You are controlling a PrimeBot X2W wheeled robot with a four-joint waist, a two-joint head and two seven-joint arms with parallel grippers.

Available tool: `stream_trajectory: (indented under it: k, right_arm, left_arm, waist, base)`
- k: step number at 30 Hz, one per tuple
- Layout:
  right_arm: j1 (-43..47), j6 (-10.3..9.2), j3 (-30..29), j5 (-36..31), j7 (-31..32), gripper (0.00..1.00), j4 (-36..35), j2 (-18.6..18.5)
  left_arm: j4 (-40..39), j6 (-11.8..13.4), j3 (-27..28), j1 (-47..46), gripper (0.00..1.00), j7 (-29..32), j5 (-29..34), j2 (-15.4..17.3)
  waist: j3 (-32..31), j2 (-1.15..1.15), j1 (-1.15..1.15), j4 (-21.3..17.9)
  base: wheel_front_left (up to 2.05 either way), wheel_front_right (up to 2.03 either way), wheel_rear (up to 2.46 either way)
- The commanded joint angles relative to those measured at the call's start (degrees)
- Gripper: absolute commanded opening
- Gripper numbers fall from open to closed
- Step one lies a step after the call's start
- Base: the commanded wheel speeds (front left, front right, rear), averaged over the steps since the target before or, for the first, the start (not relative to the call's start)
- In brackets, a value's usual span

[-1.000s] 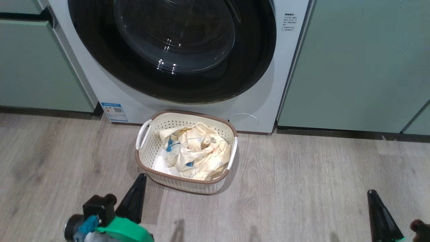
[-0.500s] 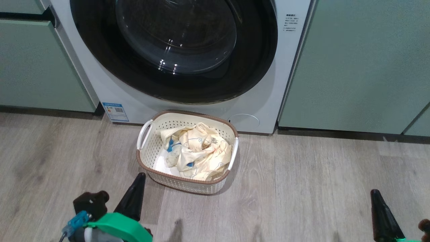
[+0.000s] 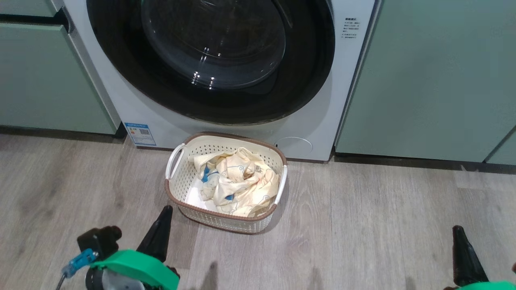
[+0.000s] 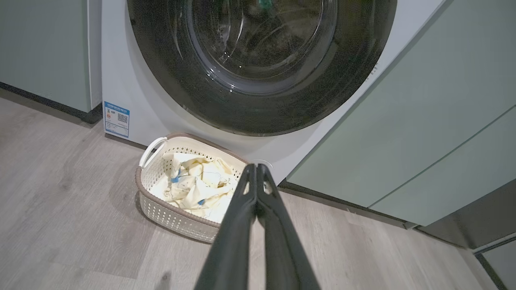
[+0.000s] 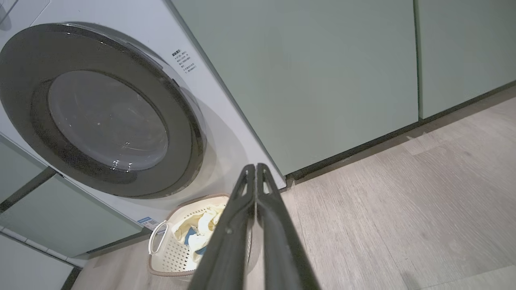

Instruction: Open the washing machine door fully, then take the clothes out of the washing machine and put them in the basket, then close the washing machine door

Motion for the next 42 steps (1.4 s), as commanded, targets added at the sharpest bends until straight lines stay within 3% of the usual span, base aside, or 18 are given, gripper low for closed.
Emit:
stream_trajectory:
  k: [1, 42]
  right_arm:
    - [-3.0, 0.02, 0.0, 1.5, 0.2, 0.00, -1.5, -1.2]
    - [-8.1, 0.05, -1.1, 28.8, 6.1, 0.00, 2.3, -1.8]
  left_arm:
    - [-1.6, -0.6, 1.0, -2.7, 0.00, 0.2, -1.4, 0.4]
    - [2.6, -4.6, 3.7, -6.2, 0.00, 5.3, -28.3, -0.4]
  waist:
    - [0.0, 0.00, 0.00, 0.0]
    - [-0.4, 0.00, 0.00, 0.9]
  base:
    - [0.00, 0.00, 0.00]
    - [0.00, 0.00, 0.00]
